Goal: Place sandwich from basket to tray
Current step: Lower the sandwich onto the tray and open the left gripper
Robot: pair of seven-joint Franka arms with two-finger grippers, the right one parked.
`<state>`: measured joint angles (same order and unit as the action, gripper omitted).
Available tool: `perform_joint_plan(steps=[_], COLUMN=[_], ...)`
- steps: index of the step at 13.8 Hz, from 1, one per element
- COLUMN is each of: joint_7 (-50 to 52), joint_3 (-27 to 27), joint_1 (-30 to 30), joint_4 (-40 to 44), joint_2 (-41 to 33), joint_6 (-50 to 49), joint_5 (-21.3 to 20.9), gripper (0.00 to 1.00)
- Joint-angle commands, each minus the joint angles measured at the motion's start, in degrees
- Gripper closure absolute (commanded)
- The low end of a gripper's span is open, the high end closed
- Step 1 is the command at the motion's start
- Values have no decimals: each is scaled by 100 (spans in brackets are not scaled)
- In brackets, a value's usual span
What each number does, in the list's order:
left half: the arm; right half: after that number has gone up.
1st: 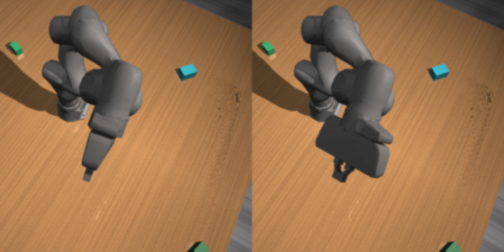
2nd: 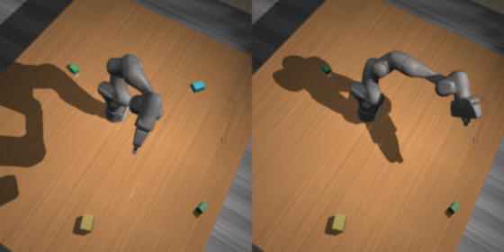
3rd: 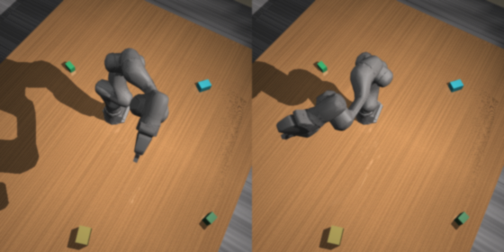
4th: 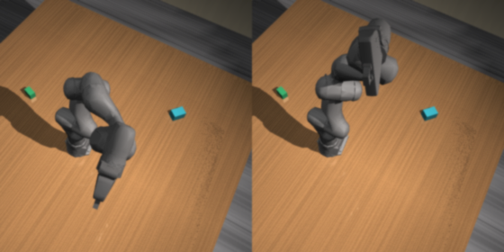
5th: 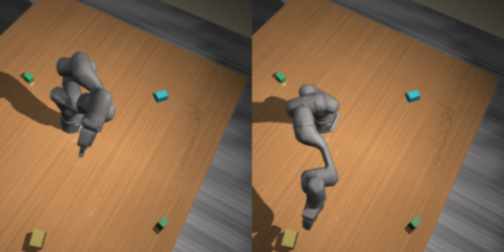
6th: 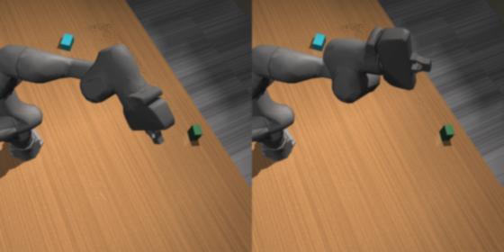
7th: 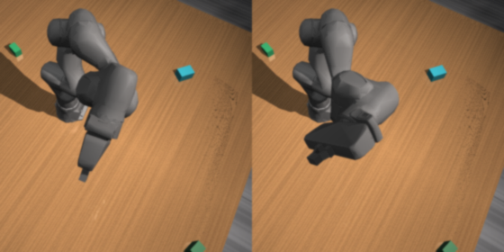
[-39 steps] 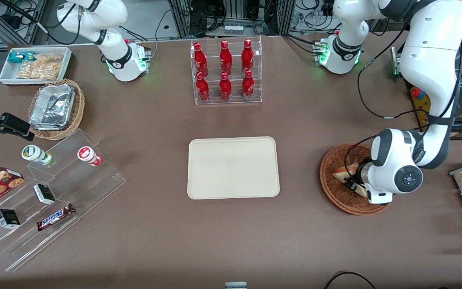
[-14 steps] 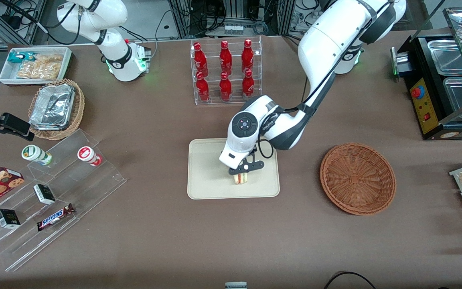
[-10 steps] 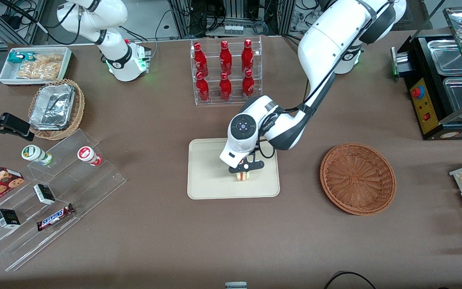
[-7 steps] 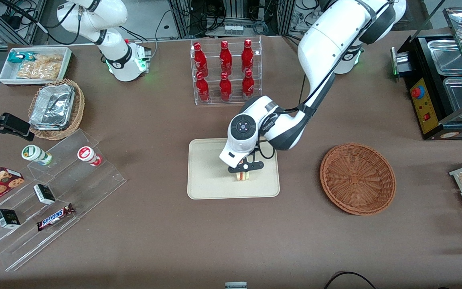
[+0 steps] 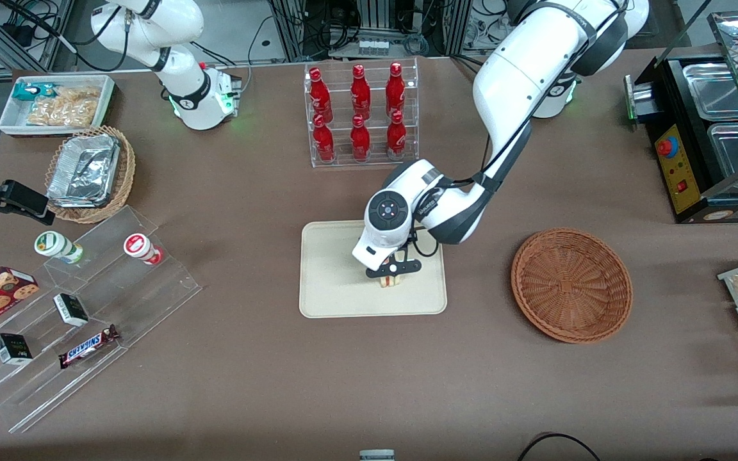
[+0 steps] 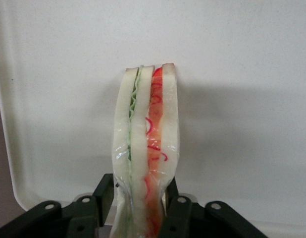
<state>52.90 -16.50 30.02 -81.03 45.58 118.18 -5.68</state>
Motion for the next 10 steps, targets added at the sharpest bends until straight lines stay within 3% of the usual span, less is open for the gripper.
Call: perform_joint_plan(steps=[1, 6, 10], joint_7=[-7, 10, -260], joint_3=[50, 120, 603], joint_1=[74, 48, -214], joint_4=[349, 998, 1160], joint_2=[57, -75, -775], joint_6=[-111, -479, -1734], joint_5=[-65, -99, -108], gripper=[0, 0, 0])
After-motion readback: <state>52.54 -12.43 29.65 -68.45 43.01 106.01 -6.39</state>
